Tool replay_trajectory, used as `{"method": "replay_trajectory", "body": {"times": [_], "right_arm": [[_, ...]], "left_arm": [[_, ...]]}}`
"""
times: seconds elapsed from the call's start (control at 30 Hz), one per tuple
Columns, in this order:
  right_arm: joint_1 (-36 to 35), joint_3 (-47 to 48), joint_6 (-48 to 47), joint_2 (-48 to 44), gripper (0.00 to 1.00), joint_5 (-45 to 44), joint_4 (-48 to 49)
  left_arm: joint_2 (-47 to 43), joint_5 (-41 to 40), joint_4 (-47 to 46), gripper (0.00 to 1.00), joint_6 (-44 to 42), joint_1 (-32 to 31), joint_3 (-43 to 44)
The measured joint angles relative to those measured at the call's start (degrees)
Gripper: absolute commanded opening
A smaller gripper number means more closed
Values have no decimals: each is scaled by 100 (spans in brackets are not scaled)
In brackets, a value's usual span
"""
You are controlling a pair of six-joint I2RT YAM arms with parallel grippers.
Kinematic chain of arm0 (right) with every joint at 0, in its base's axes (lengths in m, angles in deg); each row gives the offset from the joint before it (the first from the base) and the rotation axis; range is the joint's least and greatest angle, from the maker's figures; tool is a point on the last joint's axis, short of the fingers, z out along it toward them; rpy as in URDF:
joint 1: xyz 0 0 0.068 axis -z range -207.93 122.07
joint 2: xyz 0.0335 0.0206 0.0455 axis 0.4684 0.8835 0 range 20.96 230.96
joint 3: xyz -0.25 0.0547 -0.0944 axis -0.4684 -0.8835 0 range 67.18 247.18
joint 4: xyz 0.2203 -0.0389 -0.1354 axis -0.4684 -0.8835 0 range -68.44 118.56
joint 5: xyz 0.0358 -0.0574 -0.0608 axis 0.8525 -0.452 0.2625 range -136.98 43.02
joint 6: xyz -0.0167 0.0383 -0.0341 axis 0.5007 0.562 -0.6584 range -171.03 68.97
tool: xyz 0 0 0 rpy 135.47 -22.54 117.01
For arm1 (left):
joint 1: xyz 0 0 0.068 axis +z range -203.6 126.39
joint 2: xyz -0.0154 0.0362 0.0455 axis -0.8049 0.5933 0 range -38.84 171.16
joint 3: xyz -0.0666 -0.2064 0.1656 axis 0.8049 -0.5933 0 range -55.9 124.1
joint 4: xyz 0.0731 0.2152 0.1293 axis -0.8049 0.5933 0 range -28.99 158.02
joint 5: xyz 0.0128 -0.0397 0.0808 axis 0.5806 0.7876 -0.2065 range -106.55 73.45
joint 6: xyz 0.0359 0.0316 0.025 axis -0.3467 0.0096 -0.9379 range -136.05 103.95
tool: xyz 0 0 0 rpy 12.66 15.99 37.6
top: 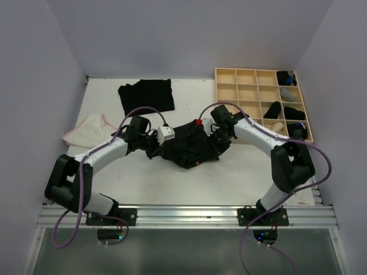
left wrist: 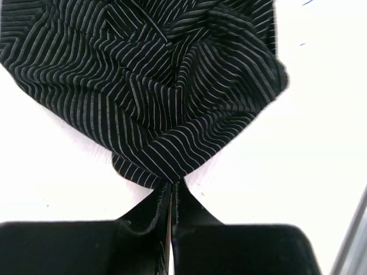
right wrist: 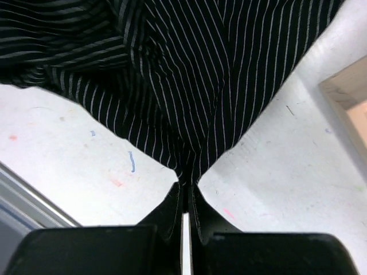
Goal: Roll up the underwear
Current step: Move the underwear to the center of the board
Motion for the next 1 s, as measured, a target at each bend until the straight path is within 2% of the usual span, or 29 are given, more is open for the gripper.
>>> {"method": "replay_trajectory", "body": {"times": [0.23, 0.37, 0.47, 0.6, 0.7, 0.8, 0.87, 0.93, 1.0], "right_arm": [[-2, 518, 94, -1513, 0, 323, -302], [-7, 1049, 120, -1941, 0, 490, -402], [-13, 1285, 109, -1762, 0, 564, -435], [-24, 2177, 15, -588, 0, 782, -761], [-44, 2747, 2, 511, 0, 916, -798], [-68, 2990, 98, 1298, 6, 933, -780], [-81, 3366, 310, 1853, 26, 833, -723], [-83, 3545, 431, 1937, 31, 664, -767], [-85, 3606, 546, 1897, 46, 487, -667]], "left_arm": [[-892, 28, 1504, 0, 330, 109, 824], [-1023, 76, 2260, 0, 603, 188, 1340], [-857, 188, 2717, 0, 857, 315, 1626], [-238, 446, 3001, 0, 1091, 686, 1899], [197, 581, 3008, 13, 1202, 916, 1851], [254, 542, 2811, 28, 1394, 1095, 1541], [9, 286, 2326, 52, 1759, 1469, 1084], [-227, 39, 2009, 56, 1816, 1650, 968], [-682, -166, 1759, 58, 1753, 1731, 909]]}}
